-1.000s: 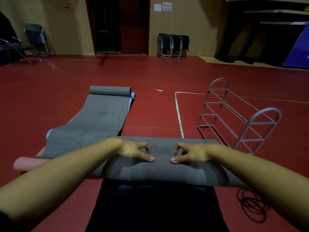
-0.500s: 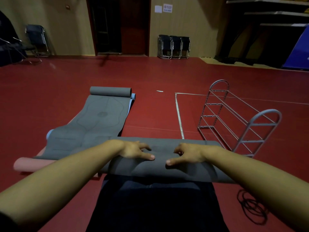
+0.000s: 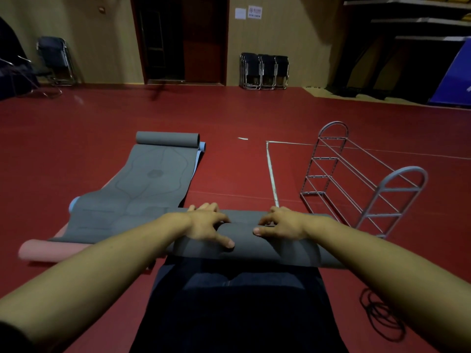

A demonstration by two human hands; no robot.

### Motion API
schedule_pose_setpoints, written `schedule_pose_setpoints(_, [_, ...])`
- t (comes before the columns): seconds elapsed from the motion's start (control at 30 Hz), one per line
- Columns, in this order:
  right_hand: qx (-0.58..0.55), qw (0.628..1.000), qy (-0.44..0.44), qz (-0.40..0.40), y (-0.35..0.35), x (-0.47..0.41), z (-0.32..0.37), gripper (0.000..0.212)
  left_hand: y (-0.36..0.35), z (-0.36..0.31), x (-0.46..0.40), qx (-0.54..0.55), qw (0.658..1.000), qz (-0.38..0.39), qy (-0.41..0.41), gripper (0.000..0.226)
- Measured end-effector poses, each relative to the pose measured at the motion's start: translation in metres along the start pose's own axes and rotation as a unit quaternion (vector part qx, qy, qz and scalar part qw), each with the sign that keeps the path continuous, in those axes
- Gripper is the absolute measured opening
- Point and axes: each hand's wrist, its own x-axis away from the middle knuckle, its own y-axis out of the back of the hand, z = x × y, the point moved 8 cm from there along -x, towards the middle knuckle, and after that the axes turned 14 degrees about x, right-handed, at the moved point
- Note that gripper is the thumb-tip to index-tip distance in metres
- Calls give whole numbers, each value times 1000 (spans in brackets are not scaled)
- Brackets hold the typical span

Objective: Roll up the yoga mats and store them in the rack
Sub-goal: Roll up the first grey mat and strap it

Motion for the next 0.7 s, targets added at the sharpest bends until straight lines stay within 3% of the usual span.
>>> schedule_pose_setpoints(0.1, [29,998,-23,42,-3,-1,0,93,3,1,0,-1,1000,19,20,90])
schedule_pose_setpoints(0.17, [37,998,-25,49,-8,-4,-1,101,7,-1,0,28,999,11,19,89])
schedule_pose_setpoints(0.3, [-45,999,-31,0,-5,-8,-11,92,6,-1,-4,79,997,5,11,70])
schedule_pose_setpoints(0.4, [-63,997,-44,-24,-6,-9,-20,82,-2,3,-8,89,996,28,16,80])
schedule_pose_setpoints(0.6, [-42,997,-53,-37,4,-14,-21,72,20,-14,-8,-123,983,-116,-65,88])
schedule_pose_setpoints(0.7, [24,996,-66,-59,7,-15,-20,81,21,-11,-8,-79,991,-98,-42,90])
